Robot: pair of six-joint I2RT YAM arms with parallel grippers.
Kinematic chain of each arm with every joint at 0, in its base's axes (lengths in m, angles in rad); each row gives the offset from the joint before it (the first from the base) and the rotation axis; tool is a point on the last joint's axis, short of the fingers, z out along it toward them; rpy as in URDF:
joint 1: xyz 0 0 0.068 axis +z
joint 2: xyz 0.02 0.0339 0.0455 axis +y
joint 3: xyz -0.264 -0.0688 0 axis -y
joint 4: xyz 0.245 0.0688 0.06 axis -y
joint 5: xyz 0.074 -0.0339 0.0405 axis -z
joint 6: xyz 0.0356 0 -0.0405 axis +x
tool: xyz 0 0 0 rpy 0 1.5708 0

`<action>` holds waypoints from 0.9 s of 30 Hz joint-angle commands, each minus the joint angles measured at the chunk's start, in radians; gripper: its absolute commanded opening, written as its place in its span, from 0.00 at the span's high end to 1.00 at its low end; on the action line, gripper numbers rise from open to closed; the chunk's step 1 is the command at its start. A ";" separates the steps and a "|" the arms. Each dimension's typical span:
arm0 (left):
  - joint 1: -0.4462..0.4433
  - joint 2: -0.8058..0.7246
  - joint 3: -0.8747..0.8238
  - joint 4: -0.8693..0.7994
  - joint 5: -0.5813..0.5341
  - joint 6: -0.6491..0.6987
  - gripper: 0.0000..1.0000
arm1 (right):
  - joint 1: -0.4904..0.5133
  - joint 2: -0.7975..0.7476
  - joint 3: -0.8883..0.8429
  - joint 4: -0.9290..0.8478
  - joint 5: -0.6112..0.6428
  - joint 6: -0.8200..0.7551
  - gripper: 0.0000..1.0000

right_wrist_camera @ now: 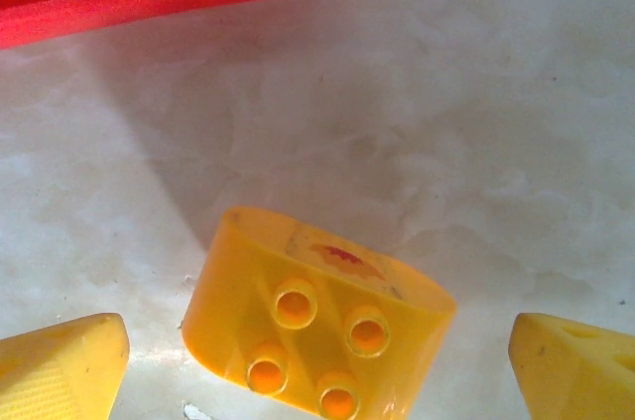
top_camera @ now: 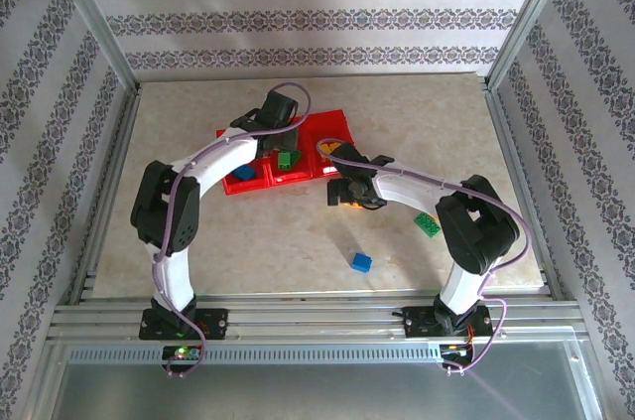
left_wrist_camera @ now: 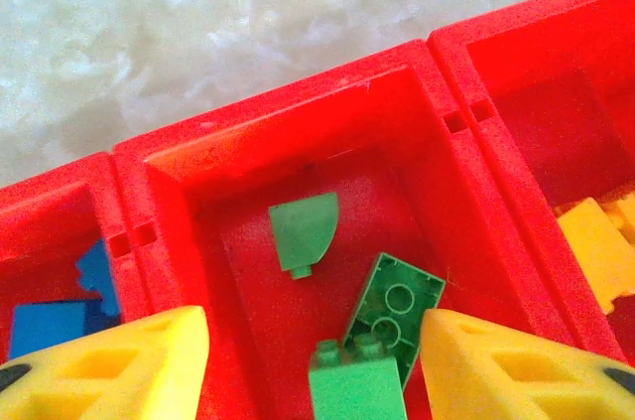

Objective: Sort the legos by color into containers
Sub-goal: Pick up the lego from the center of the table.

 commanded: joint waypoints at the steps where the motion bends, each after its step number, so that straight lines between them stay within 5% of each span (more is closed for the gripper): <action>1: 0.013 -0.079 -0.032 0.011 -0.012 -0.019 0.38 | -0.026 0.032 0.028 0.011 -0.030 -0.049 0.02; 5: 0.013 -0.137 -0.076 0.036 -0.009 -0.028 0.28 | -0.040 0.058 0.042 0.017 -0.053 -0.077 0.02; 10: 0.014 -0.210 -0.132 0.069 -0.017 -0.043 0.00 | -0.044 0.098 0.072 0.017 -0.087 -0.116 0.06; 27: 0.020 -0.334 -0.254 0.117 -0.074 -0.067 0.00 | 0.027 0.103 0.091 -0.049 -0.135 -0.141 0.25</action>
